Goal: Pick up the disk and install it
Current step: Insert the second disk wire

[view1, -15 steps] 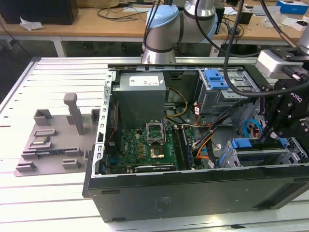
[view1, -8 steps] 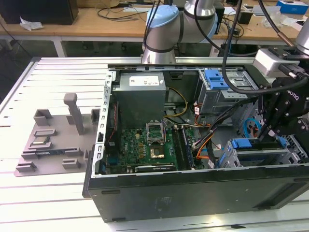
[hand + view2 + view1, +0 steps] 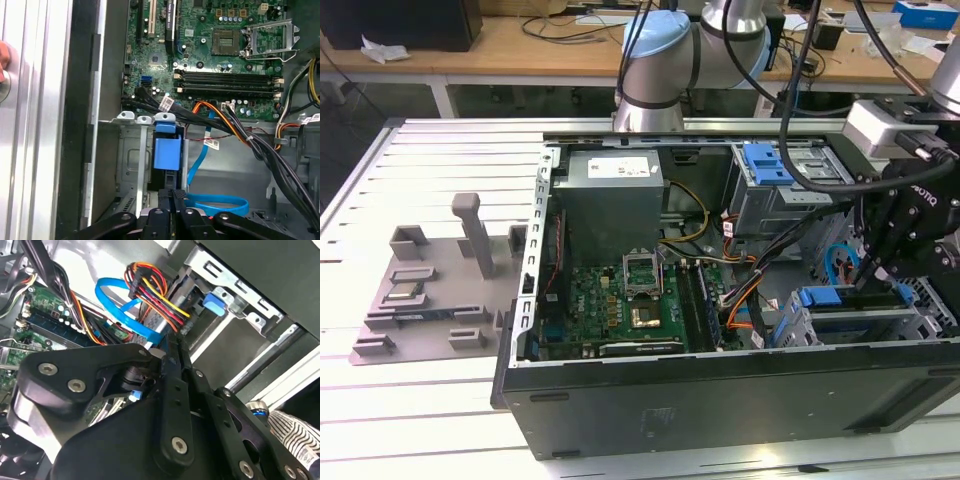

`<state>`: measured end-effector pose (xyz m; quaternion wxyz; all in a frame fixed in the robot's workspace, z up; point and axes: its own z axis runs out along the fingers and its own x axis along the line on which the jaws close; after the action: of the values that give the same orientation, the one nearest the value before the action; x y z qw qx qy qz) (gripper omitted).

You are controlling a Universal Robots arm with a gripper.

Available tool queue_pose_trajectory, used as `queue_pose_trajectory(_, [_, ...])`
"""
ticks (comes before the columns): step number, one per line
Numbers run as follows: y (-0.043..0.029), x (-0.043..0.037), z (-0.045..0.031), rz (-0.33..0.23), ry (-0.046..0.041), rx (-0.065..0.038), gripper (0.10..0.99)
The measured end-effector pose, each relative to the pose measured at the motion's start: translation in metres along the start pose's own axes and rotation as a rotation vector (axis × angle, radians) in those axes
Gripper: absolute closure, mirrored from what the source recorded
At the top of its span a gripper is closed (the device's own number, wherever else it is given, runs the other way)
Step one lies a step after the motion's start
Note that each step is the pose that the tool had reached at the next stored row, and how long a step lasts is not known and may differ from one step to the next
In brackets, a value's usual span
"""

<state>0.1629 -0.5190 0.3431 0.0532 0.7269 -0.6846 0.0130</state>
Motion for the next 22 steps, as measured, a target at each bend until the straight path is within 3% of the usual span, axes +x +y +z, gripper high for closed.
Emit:
queue_pose_trajectory(15, [-0.0001,0.0001,0.0018,0.000,0.0000,0.000,0.918])
queue_pose_trajectory(16, [0.0000,0.0001,0.0006,0.000,0.0017,0.000,0.851])
queue_pose_trajectory(20, [0.0010,0.0003,-0.0168,0.001,0.0097,-0.001,0.851])
queue_pose_trajectory(21, [0.0014,-0.0003,-0.0256,0.001,0.0140,-0.001,0.851])
queue_pose_trajectory(22, [0.0016,-0.0005,-0.0300,0.001,0.0157,-0.001,0.933])
